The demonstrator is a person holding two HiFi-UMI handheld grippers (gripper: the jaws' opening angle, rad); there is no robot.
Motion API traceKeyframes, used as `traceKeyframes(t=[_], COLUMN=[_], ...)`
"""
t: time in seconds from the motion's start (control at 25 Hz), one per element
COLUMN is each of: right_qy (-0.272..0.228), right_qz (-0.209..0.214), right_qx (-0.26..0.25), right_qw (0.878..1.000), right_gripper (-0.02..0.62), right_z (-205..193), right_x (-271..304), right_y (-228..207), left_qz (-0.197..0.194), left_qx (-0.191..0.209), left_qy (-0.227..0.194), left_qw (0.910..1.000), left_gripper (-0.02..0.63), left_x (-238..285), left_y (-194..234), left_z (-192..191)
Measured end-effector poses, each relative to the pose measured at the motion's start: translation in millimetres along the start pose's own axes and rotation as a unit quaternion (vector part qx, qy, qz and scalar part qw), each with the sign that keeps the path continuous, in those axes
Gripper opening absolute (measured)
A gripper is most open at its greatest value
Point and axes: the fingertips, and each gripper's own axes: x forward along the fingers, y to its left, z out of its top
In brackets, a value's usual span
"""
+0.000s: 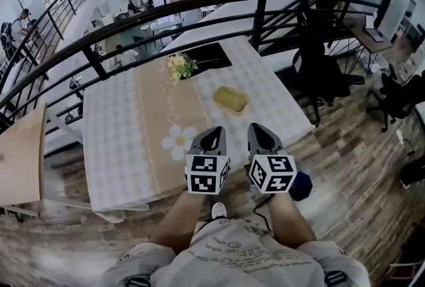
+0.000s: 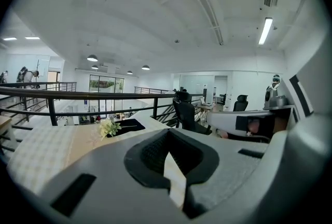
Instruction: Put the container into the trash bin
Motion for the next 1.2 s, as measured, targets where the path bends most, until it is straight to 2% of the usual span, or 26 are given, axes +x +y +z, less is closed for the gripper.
traceKeyframes(t=[0.2,0.52,0.88,1.2], right_qy=[0.011,0.047,0.109,0.180], right_qz=[0.002,0.013,0.064,0.110], right_qx=[0.009,0.003,-0.026,-0.075], right_qw=[1.000,0.999,0.992,0.975], right_gripper=[0.002,0.003,0.003,0.003], right_z=[6,-10,-44,-90], right_x=[30,63,125,165], right_y=[-14,-44,-79,-97], left_qz=[0.004,0.012,0.061,0.110], left_qx=[-0.001,-0.008,-0.040,-0.066], left_qy=[0.014,0.033,0.063,0.083], left_qw=[0.9999,0.9993,0.9953,0.9882], left_gripper=[0.006,0.006,0.005,0.006], left_x=[29,71,126,141], left_y=[15,19,36,48], left_z=[9,6,-14,-31])
